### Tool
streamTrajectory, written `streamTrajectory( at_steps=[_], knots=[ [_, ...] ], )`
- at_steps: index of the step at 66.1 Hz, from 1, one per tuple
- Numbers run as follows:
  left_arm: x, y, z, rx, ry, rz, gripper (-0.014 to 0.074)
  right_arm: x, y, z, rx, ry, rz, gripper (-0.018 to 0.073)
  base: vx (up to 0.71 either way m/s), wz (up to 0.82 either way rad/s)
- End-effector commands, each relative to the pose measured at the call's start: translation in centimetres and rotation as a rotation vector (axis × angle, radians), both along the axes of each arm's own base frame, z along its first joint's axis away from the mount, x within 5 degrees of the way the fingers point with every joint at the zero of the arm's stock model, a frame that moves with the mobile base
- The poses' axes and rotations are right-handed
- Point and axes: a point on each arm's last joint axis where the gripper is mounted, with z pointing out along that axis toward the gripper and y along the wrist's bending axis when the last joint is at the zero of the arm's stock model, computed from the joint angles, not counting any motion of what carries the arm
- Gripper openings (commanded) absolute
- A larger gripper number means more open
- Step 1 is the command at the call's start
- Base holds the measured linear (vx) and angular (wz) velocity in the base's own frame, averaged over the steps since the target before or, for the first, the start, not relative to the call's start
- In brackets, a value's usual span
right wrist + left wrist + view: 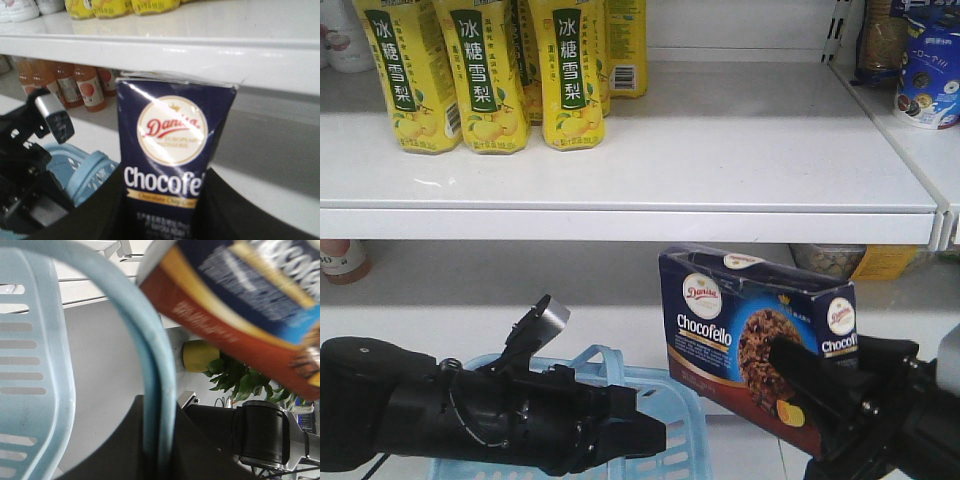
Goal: Left arm holds basket, right arm returns cookies
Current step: 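Raise the box with the right gripper up to the upper shelf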
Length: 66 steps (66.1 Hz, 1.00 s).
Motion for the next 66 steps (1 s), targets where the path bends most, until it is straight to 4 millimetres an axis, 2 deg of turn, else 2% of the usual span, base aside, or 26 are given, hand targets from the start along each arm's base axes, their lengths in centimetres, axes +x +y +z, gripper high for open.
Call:
streamTrajectory(
  at_steps=[1,19,36,42,49,66],
  knots=[
    [0.1,-0.4,2.4,-0.106,-0.029,0.010,-0.0006,0.4,-0.3,3.4,0.039,-0.106,-0.048,0.0241,0.00,0.00],
    [0.1,-0.4,2.4,-0.106,-0.029,0.010,-0.0006,0.6,-1.4,9.4,0.077,-0.245,-0.154,0.0241,0.00,0.00],
    [0.1,-0.4,2.4,-0.106,-0.029,0.010,-0.0006,1.5,-4.6,13.8,-0.060,-0.325,-0.504,0.0241,0.00,0.00],
    [0.1,-0.4,2.4,-0.106,-0.029,0.010,-0.0006,2.1,-4.4,14.5,-0.073,-0.322,-0.539,0.0241,0.00,0.00],
    [0.1,-0.4,2.4,-0.106,-0.029,0.010,-0.0006,3.2,-3.2,14.5,-0.113,-0.325,-0.525,0.0241,0.00,0.00],
    [0.1,-0.4,2.4,-0.106,-0.029,0.010,-0.0006,7.2,0.2,11.9,-0.260,-0.238,-0.562,0.0241,0.00,0.00]
  ],
)
